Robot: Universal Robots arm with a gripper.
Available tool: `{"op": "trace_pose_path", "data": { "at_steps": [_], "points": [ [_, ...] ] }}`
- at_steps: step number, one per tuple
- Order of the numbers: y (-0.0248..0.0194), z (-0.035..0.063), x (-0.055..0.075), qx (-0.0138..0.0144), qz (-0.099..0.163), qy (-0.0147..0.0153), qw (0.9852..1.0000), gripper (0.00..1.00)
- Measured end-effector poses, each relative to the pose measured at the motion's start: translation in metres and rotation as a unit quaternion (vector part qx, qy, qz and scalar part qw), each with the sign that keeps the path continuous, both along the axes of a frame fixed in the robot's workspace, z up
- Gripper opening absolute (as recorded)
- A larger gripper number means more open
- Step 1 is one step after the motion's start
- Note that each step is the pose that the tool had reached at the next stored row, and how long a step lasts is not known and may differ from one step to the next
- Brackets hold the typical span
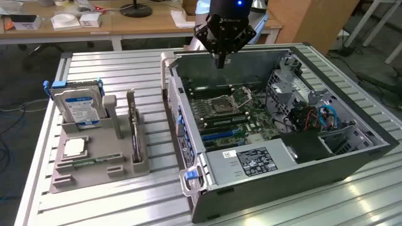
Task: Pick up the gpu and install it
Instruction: 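Reach for the gpu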
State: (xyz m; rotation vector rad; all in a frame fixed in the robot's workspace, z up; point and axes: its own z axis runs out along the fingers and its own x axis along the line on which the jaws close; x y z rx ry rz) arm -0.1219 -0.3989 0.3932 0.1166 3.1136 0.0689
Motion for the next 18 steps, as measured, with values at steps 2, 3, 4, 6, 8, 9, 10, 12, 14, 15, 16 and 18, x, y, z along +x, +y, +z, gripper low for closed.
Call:
{"op": "trace_pose_path", "data": {
  "at_steps": [2, 3, 4, 6, 8, 9, 10, 12, 14, 15, 16, 18],
  "points": [
    [0.0, 0.0, 0.0, 0.0, 0.0, 0.0, 1.0, 0.1],
    [0.0, 0.0, 0.0, 0.0, 0.0, 0.0, 1.0, 0.1],
    [0.0, 0.0, 0.0, 0.0, 0.0, 0.0, 1.0, 0.1],
    [0.0, -0.0001, -0.0009, 0.0001, 0.0, -0.0001, 1.0, 0.1],
    [0.0, 0.0, -0.0023, 0.0, 0.0, 0.0, 1.0, 0.1],
    [0.0, 0.0, -0.003, 0.0, 0.0, 0.0, 1.0, 0.1],
    [0.0, 0.0, -0.0038, 0.0, 0.0, 0.0, 1.0, 0.1],
    [0.0, 0.0, -0.0054, 0.0, 0.0, 0.0, 1.0, 0.1],
    [0.0, 0.0, -0.0072, 0.0, 0.0, 0.0, 1.0, 0.1],
    [0.0, 0.0, -0.008, 0.0, 0.0, 0.0, 1.0, 0.1],
    [0.0, 0.0, -0.0087, 0.0, 0.0, 0.0, 1.0, 0.1],
    [0.0, 0.0, -0.01, 0.0, 0.0, 0.0, 1.0, 0.1]
  ]
}}
